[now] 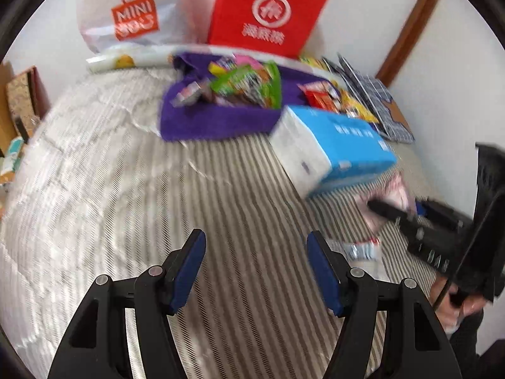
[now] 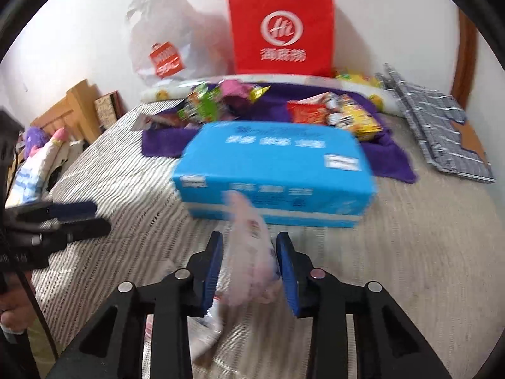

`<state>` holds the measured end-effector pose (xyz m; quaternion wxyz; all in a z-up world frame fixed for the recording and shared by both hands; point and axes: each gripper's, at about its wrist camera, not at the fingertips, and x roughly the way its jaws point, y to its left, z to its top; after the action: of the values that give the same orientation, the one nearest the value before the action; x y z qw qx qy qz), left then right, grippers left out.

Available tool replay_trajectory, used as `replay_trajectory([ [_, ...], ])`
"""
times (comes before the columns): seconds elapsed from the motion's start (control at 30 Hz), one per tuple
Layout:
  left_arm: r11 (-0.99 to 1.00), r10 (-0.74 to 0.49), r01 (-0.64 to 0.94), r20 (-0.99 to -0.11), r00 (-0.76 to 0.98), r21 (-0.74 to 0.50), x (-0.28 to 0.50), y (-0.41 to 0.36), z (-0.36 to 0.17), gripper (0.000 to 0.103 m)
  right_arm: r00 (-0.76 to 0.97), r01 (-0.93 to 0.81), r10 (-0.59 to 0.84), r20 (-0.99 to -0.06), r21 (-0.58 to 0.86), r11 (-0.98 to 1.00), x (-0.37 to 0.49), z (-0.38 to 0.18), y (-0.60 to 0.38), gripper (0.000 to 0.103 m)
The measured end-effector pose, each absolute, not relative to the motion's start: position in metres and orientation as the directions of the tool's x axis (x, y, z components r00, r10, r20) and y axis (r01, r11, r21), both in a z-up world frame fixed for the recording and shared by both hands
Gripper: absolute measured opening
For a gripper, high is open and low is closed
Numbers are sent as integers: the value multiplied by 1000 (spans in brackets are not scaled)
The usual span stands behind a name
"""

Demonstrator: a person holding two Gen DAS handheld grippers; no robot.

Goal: Organize snacks
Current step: 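Grasp the white wrapper with the right tool, then grasp the white snack packet with the left tool while the right tool holds the wrapper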

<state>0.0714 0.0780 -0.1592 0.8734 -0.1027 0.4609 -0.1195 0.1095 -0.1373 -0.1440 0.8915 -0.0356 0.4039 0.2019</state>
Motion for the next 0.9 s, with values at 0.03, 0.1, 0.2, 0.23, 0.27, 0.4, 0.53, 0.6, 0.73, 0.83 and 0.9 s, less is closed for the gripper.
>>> replay_trajectory([
  [0.03, 941, -332, 128, -783, 526, -313, 70, 75, -164, 66, 595, -374, 323, -736, 103, 922, 110, -144, -143, 28],
  [0.1, 923, -380, 144, -785, 489, -357, 67, 71, -172, 66, 592, -352, 307, -745, 103, 930, 112, -146, -153, 20],
  [0.2, 919, -390, 166, -776, 496, -357, 60, 64, -172, 66, 609, -323, 293, -737, 106, 940, 111, -147, -167, 20],
  [0.23, 910, -414, 181, -772, 482, -374, 59, 61, -172, 66, 612, -316, 288, -737, 106, 943, 111, -147, -172, 20],
  [0.27, 903, -429, 188, -767, 477, -387, 58, 60, -173, 66, 615, -306, 283, -736, 108, 946, 110, -147, -177, 20],
  [0.4, 881, -473, 215, -757, 451, -422, 56, 48, -173, 66, 637, -266, 266, -724, 117, 957, 106, -143, -198, 19],
  [0.53, 876, -482, 228, -756, 443, -425, 58, 36, -174, 69, 666, -227, 239, -707, 114, 967, 101, -134, -218, 19],
  [0.6, 876, -482, 232, -758, 439, -423, 61, 29, -174, 72, 679, -205, 218, -701, 104, 973, 99, -131, -227, 19],
  [0.73, 884, -466, 243, -770, 436, -398, 64, 11, -173, 75, 694, -163, 179, -698, 90, 983, 96, -129, -246, 19],
  [0.83, 912, -406, 249, -798, 446, -325, 64, -5, -173, 77, 698, -130, 164, -697, 101, 986, 96, -130, -259, 19],
  [0.9, 929, -363, 247, -811, 458, -277, 63, -15, -174, 79, 697, -111, 164, -699, 120, 986, 96, -131, -268, 19],
])
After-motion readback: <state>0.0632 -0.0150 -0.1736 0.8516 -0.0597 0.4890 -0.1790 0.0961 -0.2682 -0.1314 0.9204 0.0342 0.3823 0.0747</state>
